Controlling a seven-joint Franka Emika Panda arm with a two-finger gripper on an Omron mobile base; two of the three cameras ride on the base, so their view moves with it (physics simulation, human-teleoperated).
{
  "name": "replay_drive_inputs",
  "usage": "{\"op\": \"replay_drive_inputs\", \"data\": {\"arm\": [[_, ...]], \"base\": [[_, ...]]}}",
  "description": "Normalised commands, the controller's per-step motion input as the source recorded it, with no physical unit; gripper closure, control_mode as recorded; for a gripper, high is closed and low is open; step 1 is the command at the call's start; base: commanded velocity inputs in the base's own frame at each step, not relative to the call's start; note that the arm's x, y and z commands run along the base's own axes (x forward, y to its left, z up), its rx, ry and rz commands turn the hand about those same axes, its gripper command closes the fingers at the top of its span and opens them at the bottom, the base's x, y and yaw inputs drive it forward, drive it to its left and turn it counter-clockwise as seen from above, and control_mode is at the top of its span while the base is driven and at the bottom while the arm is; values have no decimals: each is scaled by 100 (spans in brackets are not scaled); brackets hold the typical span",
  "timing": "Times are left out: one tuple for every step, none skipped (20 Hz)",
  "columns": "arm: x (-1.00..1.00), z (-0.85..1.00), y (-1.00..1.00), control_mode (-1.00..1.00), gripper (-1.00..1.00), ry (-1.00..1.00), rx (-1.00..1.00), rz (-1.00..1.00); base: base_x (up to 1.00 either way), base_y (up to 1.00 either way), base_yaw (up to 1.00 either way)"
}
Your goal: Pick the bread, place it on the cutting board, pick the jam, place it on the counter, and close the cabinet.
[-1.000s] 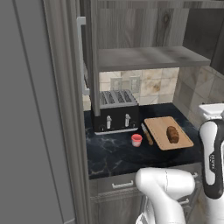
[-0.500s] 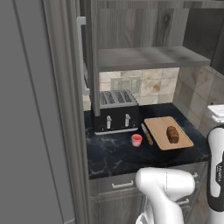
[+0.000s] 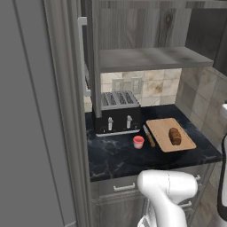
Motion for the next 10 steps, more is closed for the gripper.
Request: {"op": "replay_drive_inputs", "data": {"arm": [[-38, 29, 0, -100, -100, -3, 0, 0], [-38, 26, 0, -100, -100, -3, 0, 0], [-37, 24, 0, -100, -100, -3, 0, 0], [-37, 24, 0, -100, -100, -3, 0, 0], [-38, 24, 0, -100, -100, -2, 0, 0], [-39, 22, 0, -100, -100, -2, 0, 0], [-39, 21, 0, -100, -100, -2, 0, 0], [-39, 19, 0, -100, -100, 0, 0, 0], [-35, 14, 0, -100, -100, 0, 0, 0], [-34, 14, 0, -100, -100, 0, 0, 0]], "base": [[0, 0, 0], [0, 0, 0], [0, 0, 0], [0, 0, 0], [0, 0, 0], [0, 0, 0], [0, 0, 0], [0, 0, 0], [0, 0, 0], [0, 0, 0]]}}
